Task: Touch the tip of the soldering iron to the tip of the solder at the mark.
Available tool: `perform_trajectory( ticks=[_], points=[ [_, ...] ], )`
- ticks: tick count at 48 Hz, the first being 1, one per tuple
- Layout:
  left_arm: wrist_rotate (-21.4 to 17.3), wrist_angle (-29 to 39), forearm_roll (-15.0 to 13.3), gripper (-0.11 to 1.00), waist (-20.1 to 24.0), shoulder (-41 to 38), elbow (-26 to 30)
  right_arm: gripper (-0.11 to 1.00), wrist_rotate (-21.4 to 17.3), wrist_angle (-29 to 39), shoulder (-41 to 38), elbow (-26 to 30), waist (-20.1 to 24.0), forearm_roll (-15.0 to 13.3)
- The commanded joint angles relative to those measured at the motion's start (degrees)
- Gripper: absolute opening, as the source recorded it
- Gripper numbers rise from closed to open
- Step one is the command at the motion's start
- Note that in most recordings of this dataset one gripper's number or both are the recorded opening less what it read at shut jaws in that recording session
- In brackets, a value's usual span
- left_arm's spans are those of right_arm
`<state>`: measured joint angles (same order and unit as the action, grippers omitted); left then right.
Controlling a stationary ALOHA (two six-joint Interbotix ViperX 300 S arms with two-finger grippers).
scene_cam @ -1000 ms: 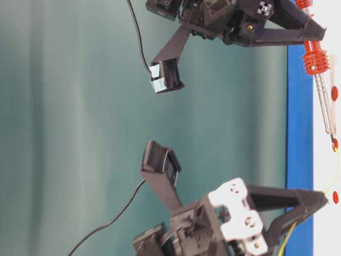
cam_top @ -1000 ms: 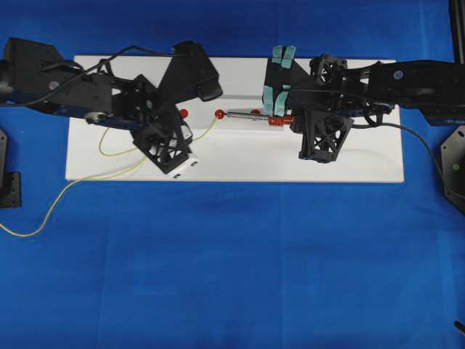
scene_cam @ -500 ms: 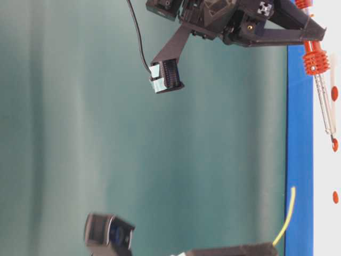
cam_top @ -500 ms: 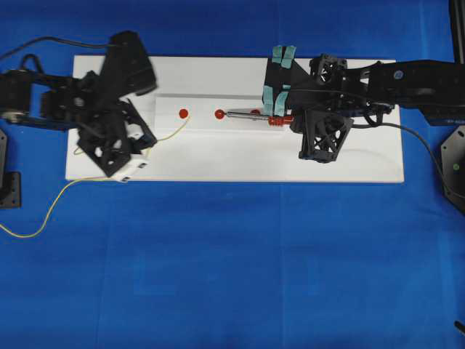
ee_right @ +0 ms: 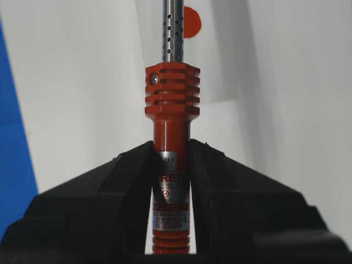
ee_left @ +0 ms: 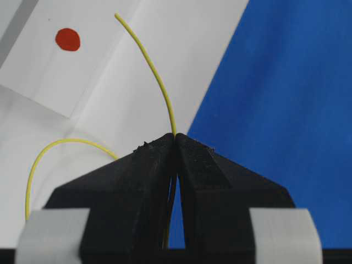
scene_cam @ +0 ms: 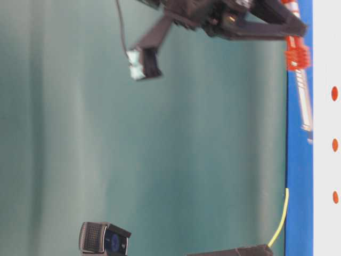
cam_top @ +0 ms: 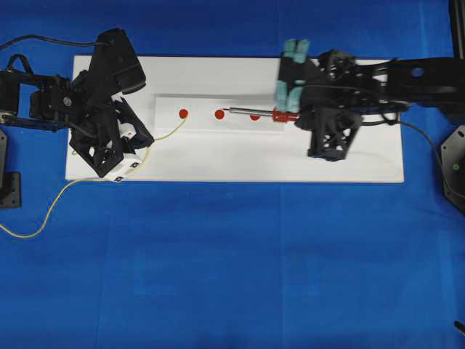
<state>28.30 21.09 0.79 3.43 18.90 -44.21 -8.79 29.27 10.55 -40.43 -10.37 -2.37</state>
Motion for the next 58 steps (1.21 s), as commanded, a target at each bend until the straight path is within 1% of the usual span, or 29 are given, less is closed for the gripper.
perform_trajectory(
  ticks=[1,7,15,23,28,32,37,46,53,58],
  points=[
    [0.0,-0.35,0.0,0.02,-0.09,0.97,0.53,0.06,0.0,-0.44,4.92,-1.14,0.0,-0.26],
    [0.0,-0.35,0.0,0.02,-0.09,1.05,0.53,0.06,-0.53,-0.44,8.88,-4.13,0.0,-0.26],
    [0.0,-0.35,0.0,0.02,-0.09,0.97,0.44,0.07,-2.46,0.88,12.57,-7.21,-0.09,-0.26],
    [0.0,-0.35,0.0,0.02,-0.09,0.35,1.23,0.06,-2.72,1.05,12.83,-7.47,-0.09,-0.35],
    [-0.26,-1.49,0.0,0.02,-0.09,-1.05,2.55,0.06,-2.72,1.14,12.22,-7.21,-0.09,-0.44],
    [-0.62,-2.9,0.0,0.02,-0.09,-3.25,4.31,0.06,-2.72,1.14,12.13,-7.21,-0.09,-0.7],
    [-1.23,-3.25,0.0,0.02,-0.09,-7.47,8.26,0.06,-2.72,1.14,12.13,-7.29,-0.09,-0.88],
    [-2.29,-1.58,0.0,0.02,0.0,-15.56,15.38,0.07,-2.72,2.11,12.66,-7.73,-0.18,-1.49],
    [-2.9,-0.26,0.0,0.02,0.26,-20.74,19.78,0.06,-2.72,2.99,13.01,-8.09,-0.44,-1.76],
    [-3.16,-0.18,0.0,0.02,0.35,-23.47,21.88,0.06,-2.72,3.08,13.18,-8.35,-0.53,-2.11]
  ],
)
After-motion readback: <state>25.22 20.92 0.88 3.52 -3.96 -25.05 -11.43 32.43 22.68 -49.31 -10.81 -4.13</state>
